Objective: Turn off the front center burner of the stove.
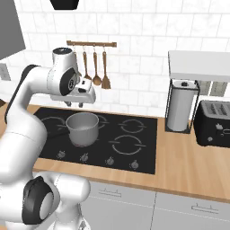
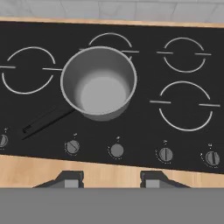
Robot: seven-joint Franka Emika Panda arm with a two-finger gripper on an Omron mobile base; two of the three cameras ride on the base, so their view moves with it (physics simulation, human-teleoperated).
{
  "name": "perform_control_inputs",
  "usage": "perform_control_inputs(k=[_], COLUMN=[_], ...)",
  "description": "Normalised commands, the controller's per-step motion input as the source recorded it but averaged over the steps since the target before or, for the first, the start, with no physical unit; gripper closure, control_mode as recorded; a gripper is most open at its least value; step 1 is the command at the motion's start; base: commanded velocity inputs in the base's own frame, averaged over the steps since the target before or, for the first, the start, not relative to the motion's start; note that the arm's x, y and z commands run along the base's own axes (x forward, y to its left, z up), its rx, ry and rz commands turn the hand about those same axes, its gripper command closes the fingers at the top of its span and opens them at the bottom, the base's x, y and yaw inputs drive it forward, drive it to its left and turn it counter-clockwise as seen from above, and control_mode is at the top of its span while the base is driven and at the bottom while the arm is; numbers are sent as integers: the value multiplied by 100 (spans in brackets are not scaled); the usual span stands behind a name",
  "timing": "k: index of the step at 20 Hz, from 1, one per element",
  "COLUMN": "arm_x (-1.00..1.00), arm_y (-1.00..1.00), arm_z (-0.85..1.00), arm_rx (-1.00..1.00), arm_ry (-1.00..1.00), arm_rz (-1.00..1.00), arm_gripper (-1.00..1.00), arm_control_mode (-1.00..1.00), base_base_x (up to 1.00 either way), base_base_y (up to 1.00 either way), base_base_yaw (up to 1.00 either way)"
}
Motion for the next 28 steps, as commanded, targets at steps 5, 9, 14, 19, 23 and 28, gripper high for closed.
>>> perform_control_inputs(k=[5, 9, 14, 19, 23, 28], arm_x=[-15, -18, -14, -32, -39, -31], arm_y=[0, -6, -6, 4, 2, 2], arm_z=[-12, -17, -5, -38, -43, -41], arm_rx=[0, 0, 0, -1, -2, 0], arm_ry=[0, 0, 0, 0, -3, -5], arm_rz=[1, 2, 1, 4, 4, 4], arm_gripper=[-100, -100, -100, -100, -100, -100], arm_control_mode=[-100, -100, -100, -100, -100, -100], base_base_x=[0, 0, 0, 0, 0, 0], base_base_y=[0, 0, 0, 0, 0, 0], base_base_yaw=[0, 0, 0, 0, 0, 0])
